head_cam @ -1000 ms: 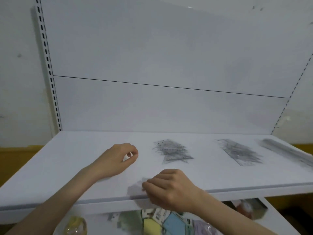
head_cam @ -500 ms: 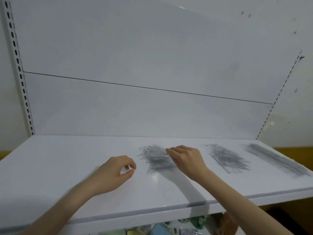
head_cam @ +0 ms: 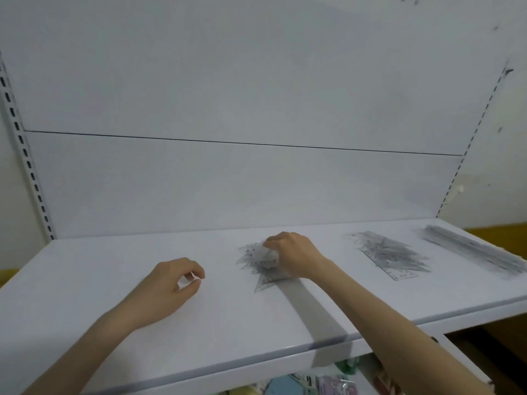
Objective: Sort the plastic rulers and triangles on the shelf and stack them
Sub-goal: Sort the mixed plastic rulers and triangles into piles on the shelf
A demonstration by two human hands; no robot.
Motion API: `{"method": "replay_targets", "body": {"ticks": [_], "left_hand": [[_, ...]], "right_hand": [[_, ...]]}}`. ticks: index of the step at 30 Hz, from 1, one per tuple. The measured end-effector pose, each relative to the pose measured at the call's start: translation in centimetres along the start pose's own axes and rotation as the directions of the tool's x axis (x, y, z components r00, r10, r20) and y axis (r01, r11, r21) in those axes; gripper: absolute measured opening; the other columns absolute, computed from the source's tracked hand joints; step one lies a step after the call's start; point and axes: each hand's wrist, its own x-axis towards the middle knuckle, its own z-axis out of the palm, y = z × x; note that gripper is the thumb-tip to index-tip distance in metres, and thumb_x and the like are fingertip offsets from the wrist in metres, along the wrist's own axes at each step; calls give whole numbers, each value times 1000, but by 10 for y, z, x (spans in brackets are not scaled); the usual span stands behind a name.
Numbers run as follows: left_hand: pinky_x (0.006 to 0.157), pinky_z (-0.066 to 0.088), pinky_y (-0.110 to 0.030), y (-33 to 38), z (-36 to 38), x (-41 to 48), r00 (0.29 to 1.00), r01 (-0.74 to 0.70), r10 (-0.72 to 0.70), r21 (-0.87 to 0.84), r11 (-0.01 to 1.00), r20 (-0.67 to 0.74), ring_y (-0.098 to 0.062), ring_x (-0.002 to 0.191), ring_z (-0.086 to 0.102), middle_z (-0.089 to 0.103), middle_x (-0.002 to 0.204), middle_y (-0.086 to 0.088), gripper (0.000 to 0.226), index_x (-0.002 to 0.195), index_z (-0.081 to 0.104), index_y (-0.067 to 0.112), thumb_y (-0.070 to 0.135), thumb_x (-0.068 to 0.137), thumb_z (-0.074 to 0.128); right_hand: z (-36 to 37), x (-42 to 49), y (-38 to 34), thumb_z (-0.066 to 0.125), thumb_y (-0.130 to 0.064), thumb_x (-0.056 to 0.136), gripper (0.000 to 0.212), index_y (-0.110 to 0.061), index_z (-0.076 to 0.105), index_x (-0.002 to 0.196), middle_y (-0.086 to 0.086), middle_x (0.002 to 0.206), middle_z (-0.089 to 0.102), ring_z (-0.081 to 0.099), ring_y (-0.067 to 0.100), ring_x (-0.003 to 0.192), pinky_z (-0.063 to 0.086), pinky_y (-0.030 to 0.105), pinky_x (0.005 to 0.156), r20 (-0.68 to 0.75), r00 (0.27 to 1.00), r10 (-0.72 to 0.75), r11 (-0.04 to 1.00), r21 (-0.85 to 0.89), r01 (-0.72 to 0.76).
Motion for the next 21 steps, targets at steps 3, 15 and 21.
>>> {"method": "replay_targets", "body": {"ticks": [3, 15, 21], "left_hand": [[77, 43, -19, 4, 8, 16, 997, -48, 42, 87, 995, 70, 5, 92, 54, 59, 98, 22, 17, 91, 56, 40, 23, 92, 54], [84, 39, -31, 65, 58, 69, 940, -329, 304, 169, 929, 157, -12, 103, 49, 59, 100, 16, 63, 99, 65, 26, 60, 68, 22], [82, 41, -30, 115, 88, 76, 890, -434, 406, 107, 895, 209, -12, 97, 49, 56, 93, 16, 57, 96, 64, 25, 58, 67, 27]], "right_hand": [[-5, -20, 0, 43, -12, 80, 39, -12, 64, 113, 2, 108, 65, 56, 28, 101, 48, 37, 79, -78, 997, -15, 1000, 22, 17], [-38, -133, 8, 38, -6, 94, 60, -21, 21, 149, 2, 149, 36, 48, 30, 122, 46, 48, 93, 13, 971, 238, 962, 136, -238], [-54, -188, 27, 40, -8, 95, 61, -23, 19, 150, 0, 152, 32, 46, 27, 126, 45, 46, 97, 26, 942, 336, 929, 154, -335]]}}
